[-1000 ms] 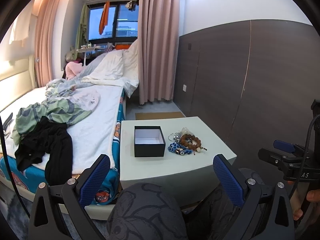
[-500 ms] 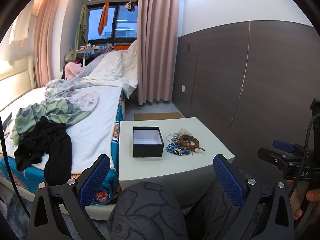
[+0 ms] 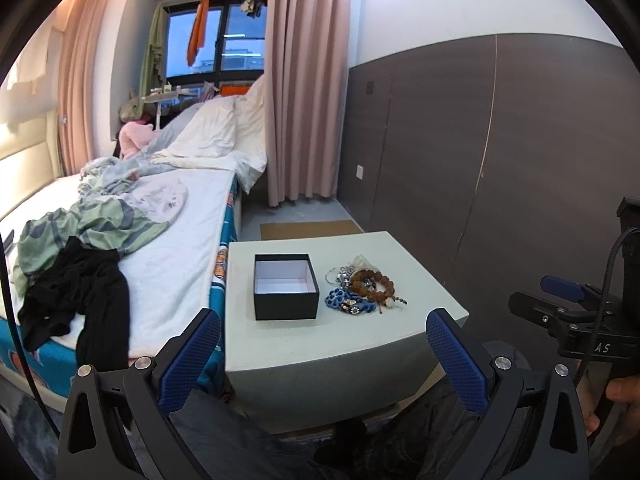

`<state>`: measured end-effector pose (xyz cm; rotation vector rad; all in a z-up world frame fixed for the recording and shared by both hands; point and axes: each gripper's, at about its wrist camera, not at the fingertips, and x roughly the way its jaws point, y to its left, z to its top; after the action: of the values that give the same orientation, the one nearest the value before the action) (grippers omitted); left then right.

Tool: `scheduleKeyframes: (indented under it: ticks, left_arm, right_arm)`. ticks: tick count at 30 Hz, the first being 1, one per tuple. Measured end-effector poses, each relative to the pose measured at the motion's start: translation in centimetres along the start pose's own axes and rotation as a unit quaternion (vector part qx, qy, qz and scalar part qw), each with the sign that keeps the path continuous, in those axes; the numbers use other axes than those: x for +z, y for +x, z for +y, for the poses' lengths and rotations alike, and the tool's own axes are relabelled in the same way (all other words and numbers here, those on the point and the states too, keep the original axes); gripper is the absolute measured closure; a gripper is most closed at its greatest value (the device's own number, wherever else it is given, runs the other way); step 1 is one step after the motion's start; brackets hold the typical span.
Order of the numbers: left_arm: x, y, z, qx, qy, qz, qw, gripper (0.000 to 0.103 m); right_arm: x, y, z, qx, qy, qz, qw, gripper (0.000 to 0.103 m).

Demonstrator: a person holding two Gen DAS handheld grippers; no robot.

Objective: Organize jewelry

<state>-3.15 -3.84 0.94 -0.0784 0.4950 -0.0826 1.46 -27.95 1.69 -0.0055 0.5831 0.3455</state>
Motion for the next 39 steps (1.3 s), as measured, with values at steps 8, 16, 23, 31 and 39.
scheduleKeyframes:
  ticks: [8,16,23,31,39]
  left_arm:
    - [1.3,5.0,-0.5,-0.02,0.007,0.025,0.9995,0.004]
    - [2.3,10.6,-2.9,-0.053,0.04,0.066,0.9956,0.013]
    - [2.2,16.7,-4.9,-0.062,0.078,0.137,0.9855,0.03]
    - [1.0,22.8,-5.1,-0.037,0.085,0.207,0.974,0.054]
    - [0.8,28.2,-5.1,0.005,0.079,0.252,0.9645,0.067]
  right_arm:
    - [0.0,3.2,-2.4,-0.008,0.019,0.013,1.0,0.0]
    - [0.2,6.5,-5.8,-0.003,0.049,0.037,0.998,0.012]
    - [-0.1,9.8,-8.5,0.001,0.082,0.059,0.995,0.015]
    - [-0.6,13.3,-11.5,0.007,0.122,0.082,0.989,0.015]
    - [-0.5,16.3,-12.8,0.025,0.147,0.098,0.984,0.015]
